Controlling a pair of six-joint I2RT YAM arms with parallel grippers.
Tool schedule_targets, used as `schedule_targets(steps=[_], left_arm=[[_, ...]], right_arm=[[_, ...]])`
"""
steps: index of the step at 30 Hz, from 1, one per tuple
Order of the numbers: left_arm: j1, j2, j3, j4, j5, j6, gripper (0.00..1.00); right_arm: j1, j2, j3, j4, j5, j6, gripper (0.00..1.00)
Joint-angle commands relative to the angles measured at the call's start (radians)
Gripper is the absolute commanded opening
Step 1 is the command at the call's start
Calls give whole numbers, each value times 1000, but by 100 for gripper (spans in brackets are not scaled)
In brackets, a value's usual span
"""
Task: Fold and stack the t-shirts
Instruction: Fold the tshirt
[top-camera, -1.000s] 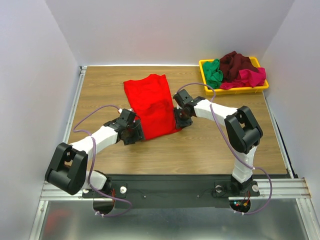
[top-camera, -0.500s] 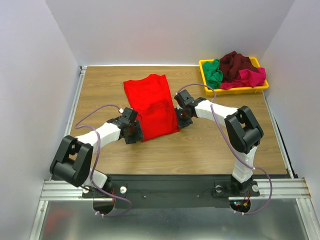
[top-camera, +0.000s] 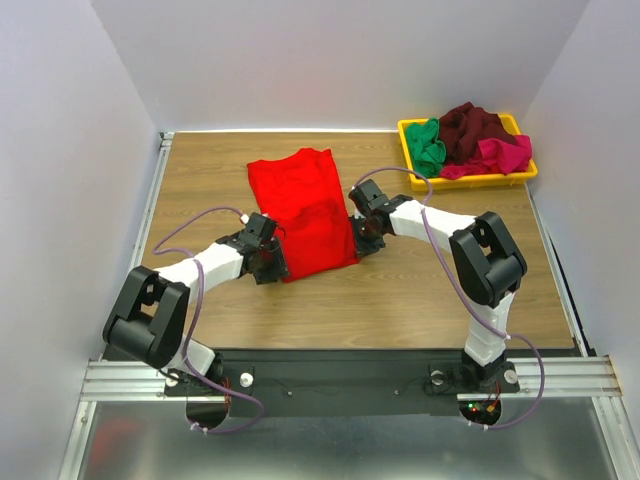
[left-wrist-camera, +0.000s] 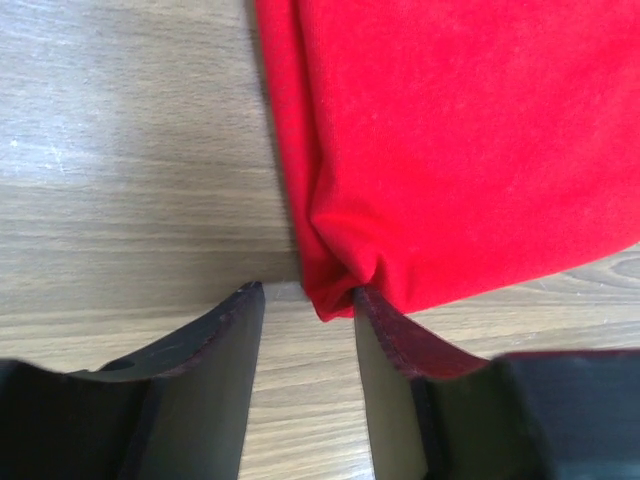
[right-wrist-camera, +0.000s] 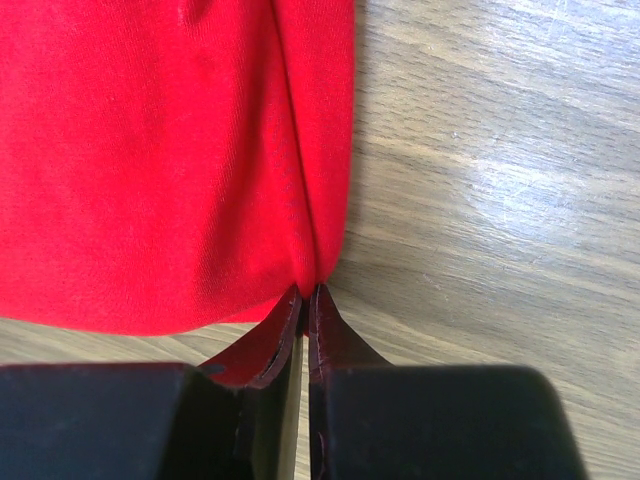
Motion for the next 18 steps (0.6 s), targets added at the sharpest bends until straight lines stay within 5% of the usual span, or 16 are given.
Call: schedule_targets(steps=[1,10,13,18], left_arm=[[1,28,-18,12,15,6,48],[0,63,-26,53,58,24,19],[0,66,-35,75,79,32,1],[0,51,-18,52,99,58,0]], right_arm=[[2,0,-24,-1,-3,-12,8],[0,0,-15,-2,-4,-18,5],[2,-9,-11,-4,-17,-26,2],[0,-46,8,-39,-37,-28,0]])
